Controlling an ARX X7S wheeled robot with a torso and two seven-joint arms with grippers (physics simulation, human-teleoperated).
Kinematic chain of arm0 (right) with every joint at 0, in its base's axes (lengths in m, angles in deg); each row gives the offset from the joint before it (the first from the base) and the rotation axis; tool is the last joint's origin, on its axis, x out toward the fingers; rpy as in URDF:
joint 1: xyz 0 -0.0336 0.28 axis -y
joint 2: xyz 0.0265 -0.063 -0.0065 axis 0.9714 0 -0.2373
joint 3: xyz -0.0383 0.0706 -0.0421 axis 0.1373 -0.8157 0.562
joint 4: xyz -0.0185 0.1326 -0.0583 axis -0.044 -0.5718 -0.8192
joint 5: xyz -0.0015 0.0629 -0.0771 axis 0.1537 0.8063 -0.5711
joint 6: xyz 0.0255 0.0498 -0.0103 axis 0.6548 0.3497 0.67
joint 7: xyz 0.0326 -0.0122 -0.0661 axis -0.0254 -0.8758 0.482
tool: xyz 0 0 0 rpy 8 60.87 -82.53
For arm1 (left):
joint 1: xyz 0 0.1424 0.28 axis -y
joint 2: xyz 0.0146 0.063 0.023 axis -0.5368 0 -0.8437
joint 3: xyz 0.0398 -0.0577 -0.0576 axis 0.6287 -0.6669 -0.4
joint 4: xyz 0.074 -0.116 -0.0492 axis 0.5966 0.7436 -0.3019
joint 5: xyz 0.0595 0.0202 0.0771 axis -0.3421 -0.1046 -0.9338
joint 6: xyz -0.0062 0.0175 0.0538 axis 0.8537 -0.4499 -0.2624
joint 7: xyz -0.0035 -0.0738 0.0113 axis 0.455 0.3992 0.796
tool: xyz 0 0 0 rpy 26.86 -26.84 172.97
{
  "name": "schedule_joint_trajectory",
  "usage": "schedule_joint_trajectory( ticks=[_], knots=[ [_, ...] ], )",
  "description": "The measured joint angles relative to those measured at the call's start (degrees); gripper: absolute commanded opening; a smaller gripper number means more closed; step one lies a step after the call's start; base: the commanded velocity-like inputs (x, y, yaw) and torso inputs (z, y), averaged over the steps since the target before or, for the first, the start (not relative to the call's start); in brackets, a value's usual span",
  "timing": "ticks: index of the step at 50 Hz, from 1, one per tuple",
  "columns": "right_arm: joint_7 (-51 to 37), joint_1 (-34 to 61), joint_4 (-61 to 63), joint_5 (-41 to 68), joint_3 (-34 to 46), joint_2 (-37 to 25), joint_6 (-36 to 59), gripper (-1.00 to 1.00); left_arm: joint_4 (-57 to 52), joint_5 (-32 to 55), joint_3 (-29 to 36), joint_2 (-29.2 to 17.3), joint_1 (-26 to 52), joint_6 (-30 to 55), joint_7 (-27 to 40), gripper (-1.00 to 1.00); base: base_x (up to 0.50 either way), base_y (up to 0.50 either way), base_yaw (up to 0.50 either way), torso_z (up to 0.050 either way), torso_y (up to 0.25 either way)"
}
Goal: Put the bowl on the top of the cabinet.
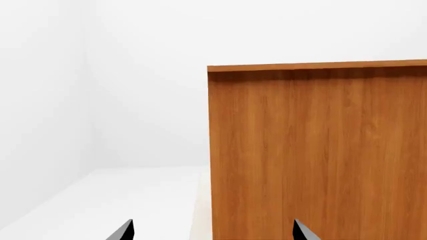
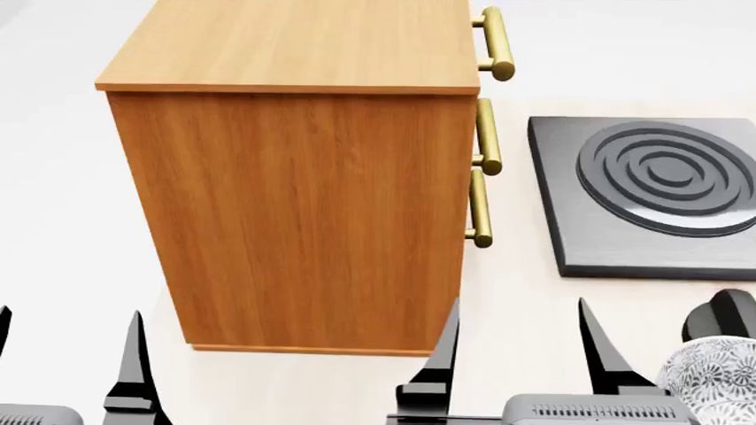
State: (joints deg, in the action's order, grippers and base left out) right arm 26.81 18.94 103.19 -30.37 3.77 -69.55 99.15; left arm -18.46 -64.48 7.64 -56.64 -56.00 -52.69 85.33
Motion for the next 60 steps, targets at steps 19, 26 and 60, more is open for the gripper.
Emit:
schedule_joint_trajectory(
  ticks=[19,26,60],
  knots=[
    [-0.39,0.09,-0.44,-0.07,0.54,-0.61,-0.28,1.0,-0.14,0.6,0.21,-0.39,-0.05,-0.14,0.5,1.0,0.21,0.06,0.0,0.0,0.001],
    [-0.67,0.22,-0.56,-0.15,0.66,-0.77,-0.32,1.0,-0.24,0.72,0.29,-0.6,-0.02,-0.13,0.72,1.0,0.32,0.07,0.0,0.0,0.0],
    [-2.38,-0.41,5.05,-6.62,3.67,-5.67,9.47,1.0,1.21,1.01,1.16,-1.18,0.32,-0.93,1.35,1.0,0.01,0.0,0.0,0.0,0.0]
  ],
)
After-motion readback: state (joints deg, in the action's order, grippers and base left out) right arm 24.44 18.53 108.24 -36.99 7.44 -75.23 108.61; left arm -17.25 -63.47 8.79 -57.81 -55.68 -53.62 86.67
